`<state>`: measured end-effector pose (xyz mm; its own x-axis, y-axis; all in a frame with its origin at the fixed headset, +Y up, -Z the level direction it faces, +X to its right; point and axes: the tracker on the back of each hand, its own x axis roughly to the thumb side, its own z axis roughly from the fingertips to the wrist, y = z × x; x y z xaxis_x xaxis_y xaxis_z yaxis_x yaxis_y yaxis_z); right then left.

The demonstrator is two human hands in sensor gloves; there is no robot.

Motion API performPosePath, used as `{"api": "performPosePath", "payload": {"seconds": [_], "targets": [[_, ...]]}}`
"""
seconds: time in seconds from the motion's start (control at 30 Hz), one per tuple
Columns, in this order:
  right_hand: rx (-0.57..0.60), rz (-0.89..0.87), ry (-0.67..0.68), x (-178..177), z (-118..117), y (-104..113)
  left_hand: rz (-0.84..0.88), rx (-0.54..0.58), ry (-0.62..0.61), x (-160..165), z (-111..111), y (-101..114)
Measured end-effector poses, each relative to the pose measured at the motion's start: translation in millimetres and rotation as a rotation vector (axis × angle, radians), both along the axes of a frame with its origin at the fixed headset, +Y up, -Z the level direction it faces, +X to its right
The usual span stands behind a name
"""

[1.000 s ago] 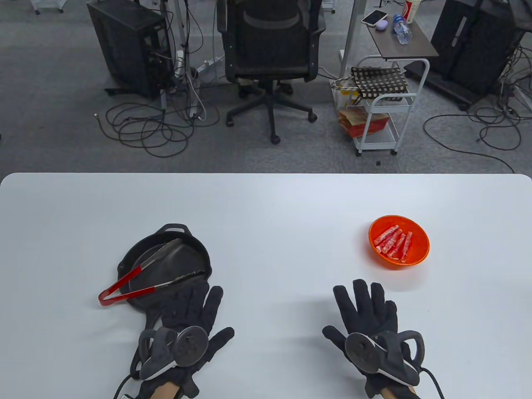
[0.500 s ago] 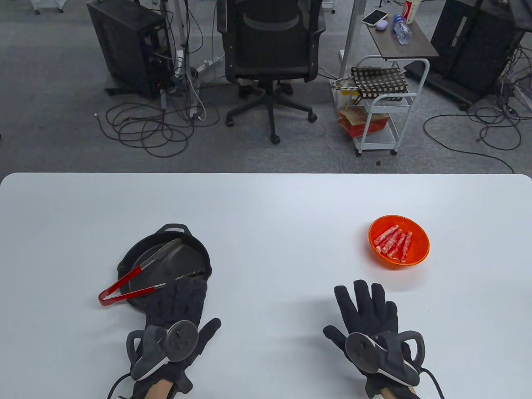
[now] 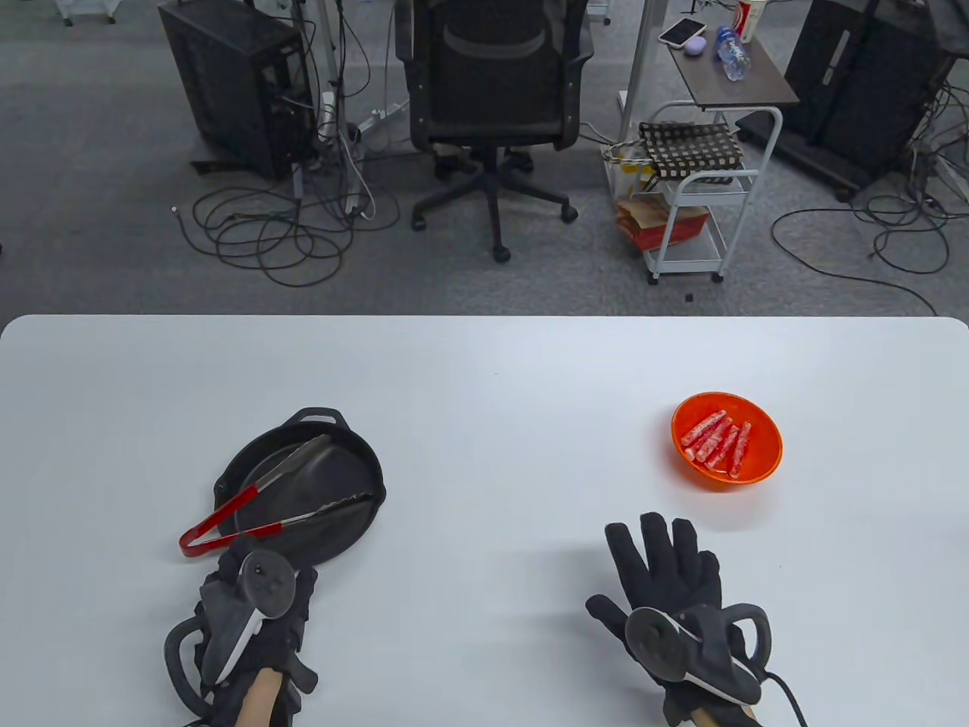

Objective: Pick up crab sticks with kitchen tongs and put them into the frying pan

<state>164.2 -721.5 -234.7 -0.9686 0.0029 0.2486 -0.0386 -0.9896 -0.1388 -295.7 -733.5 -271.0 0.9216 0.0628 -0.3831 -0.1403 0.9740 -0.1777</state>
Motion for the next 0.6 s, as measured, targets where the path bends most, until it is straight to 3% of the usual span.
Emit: {"api": "performPosePath", "payload": {"seconds": [0.13, 0.6], "targets": [[0.0, -0.005, -0.005, 0, 0, 0, -0.016, -0.082, 0.055, -4, -4, -7], [-0.011, -0.001, -0.001, -1, 1, 0, 0.043, -0.025, 0.057, -11, -13, -16]]}}
